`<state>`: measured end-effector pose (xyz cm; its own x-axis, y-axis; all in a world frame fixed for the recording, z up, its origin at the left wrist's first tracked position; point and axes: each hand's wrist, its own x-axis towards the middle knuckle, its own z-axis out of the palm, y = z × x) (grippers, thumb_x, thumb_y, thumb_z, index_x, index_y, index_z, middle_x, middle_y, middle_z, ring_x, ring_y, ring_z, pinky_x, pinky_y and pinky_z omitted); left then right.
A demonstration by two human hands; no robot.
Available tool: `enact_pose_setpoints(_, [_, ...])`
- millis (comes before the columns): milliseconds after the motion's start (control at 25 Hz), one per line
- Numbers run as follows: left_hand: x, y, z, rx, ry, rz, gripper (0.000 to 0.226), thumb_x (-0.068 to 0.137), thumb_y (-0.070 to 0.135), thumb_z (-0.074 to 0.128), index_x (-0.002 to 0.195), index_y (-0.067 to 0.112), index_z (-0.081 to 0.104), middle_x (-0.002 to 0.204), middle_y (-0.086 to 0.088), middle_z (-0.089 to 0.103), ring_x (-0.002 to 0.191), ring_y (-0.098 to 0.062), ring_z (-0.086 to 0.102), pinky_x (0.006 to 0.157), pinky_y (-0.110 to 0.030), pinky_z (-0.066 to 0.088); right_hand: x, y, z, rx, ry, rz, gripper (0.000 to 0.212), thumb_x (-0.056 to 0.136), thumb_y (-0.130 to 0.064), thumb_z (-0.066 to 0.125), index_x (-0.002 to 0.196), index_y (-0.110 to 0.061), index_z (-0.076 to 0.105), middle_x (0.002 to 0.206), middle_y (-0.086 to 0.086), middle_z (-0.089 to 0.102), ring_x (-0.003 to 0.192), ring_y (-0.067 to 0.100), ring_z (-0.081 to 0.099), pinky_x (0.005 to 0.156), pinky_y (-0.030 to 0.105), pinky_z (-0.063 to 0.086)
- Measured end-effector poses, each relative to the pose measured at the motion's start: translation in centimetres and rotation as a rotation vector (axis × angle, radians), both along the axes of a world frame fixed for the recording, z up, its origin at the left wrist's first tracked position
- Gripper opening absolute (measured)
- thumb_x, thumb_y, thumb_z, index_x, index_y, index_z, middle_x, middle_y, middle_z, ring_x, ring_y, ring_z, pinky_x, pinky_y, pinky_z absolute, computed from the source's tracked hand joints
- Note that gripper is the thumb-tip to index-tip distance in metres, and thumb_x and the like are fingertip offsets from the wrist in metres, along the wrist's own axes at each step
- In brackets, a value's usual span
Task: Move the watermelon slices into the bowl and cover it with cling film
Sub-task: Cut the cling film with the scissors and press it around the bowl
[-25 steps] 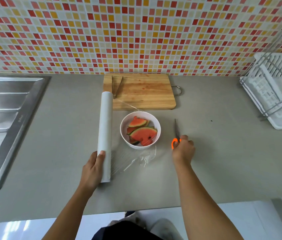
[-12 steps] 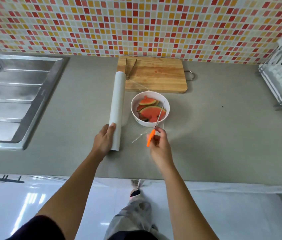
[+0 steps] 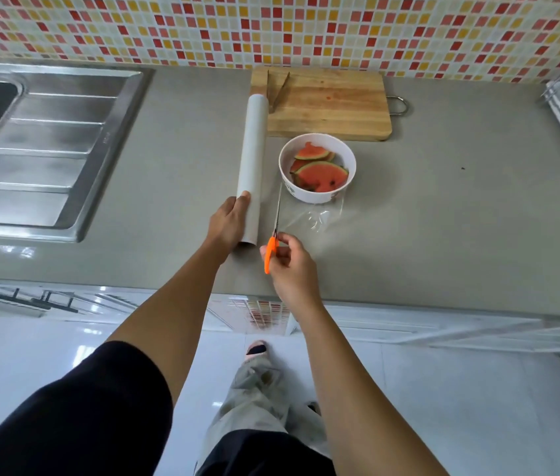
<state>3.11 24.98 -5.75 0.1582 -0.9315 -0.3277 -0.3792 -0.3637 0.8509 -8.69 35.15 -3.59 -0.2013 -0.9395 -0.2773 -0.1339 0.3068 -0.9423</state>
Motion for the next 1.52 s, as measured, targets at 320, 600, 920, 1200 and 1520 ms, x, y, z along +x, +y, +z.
enact_pose_setpoints(320, [0.3,0.1,-0.1,-0.009,0.018,-0.022,0.046,0.088,0.059,0.038,0.091,0.017,0.057,0.081,0.009,0.053,0.073,-0.004,0.048,0.061,-0.022,0.037,0.0,6.0,-2.3,0.204,-0.211,0.054,0.050,0.061,-0.061,0.069,0.095,-0.028,0.052,0.087,-0.009,0.074,0.087,0.005,0.068,0.080,0.028,0.050])
enact_pose_setpoints(600, [0.3,0.1,-0.3,0.000,0.056,-0.021,0.050,0.090,0.055,0.040,0.097,0.010,0.059,0.082,0.005,0.055,0.073,-0.009,0.050,0.061,-0.026,0.039,0.8,5.4,-2.5,0.259,-0.312,0.048,0.032,0.079,-0.043,0.068,0.094,-0.017,0.055,0.068,-0.017,0.069,0.070,-0.009,0.063,0.066,0.009,0.044])
enact_pose_setpoints(920, [0.5,-0.1,-0.6,0.010,0.063,-0.020,0.048,0.087,0.059,0.039,0.085,0.015,0.058,0.082,0.004,0.057,0.072,-0.009,0.051,0.059,-0.028,0.037,1.6,3.0,-2.7,0.234,-0.329,-0.008,0.030,0.080,-0.045,0.066,0.089,-0.019,0.054,0.071,-0.014,0.063,0.077,0.009,0.061,0.076,0.025,0.045])
enact_pose_setpoints(1200, [0.5,-0.4,-0.8,0.011,0.072,-0.023,0.049,0.086,0.060,0.039,0.078,0.014,0.053,0.076,0.004,0.054,0.068,-0.012,0.048,0.059,-0.029,0.036,2.2,2.3,-2.6,0.199,-0.349,0.014,0.029,0.083,-0.042,0.064,0.090,-0.017,0.050,0.068,-0.015,0.061,0.069,0.003,0.058,0.069,0.018,0.044])
enact_pose_setpoints(1520, [0.7,-0.5,-0.8,0.007,0.096,-0.032,0.040,0.087,0.060,0.039,0.072,0.025,0.052,0.078,0.005,0.055,0.068,-0.009,0.050,0.057,-0.028,0.036,2.4,5.2,-3.0,0.254,-0.338,0.038,0.031,0.082,-0.043,0.064,0.095,-0.017,0.053,0.069,-0.016,0.065,0.072,-0.008,0.064,0.060,0.007,0.045])
